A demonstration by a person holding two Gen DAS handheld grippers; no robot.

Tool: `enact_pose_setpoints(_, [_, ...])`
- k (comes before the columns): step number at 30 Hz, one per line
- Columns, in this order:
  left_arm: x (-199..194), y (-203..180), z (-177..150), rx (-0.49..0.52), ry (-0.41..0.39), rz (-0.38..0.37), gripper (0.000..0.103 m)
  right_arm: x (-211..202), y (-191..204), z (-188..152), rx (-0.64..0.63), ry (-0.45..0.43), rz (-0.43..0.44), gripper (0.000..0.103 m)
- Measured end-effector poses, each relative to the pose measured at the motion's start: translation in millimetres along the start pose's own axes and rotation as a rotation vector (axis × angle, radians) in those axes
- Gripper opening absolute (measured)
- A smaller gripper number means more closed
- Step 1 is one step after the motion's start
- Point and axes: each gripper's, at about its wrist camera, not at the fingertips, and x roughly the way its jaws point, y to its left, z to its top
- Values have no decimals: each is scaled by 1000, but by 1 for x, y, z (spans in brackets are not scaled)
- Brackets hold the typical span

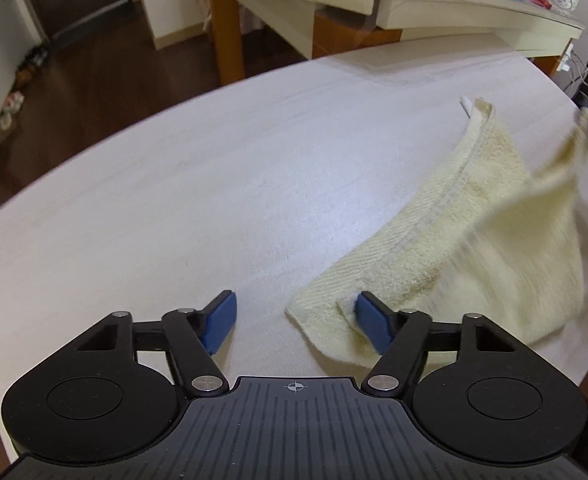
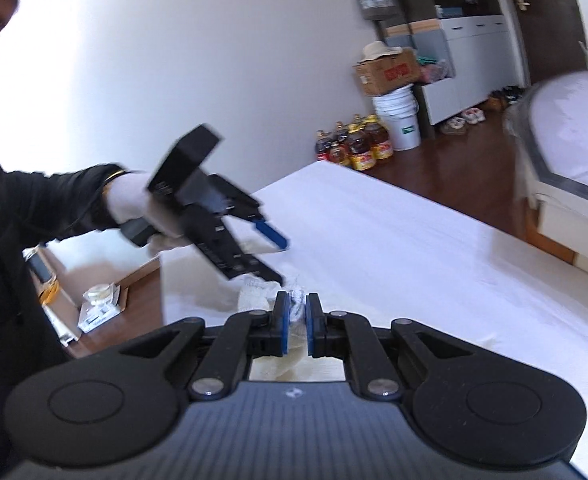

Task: Fold towel
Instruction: 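Lift the tip with the right gripper and fold it toward the left gripper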

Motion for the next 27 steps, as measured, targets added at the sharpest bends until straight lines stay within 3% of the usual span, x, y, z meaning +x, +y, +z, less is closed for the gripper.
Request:
enact_pose_setpoints(9, [-17, 8, 16, -60, -133, 22, 62, -17, -51, -11, 189, -34, -14, 6])
enact_pose_setpoints(15, [-17, -3, 19, -28, -159, -24, 62, -30, -81, -26, 324, -51, -77, 6])
enact_pose_setpoints(22, [-11, -17, 10, 13, -150, -50, 63, -22, -71, -41, 351, -21, -102, 17])
enact_pose_setpoints(27, [-9, -20, 2, 34, -156, -43, 63, -12, -67, -51, 402, 5, -115, 17])
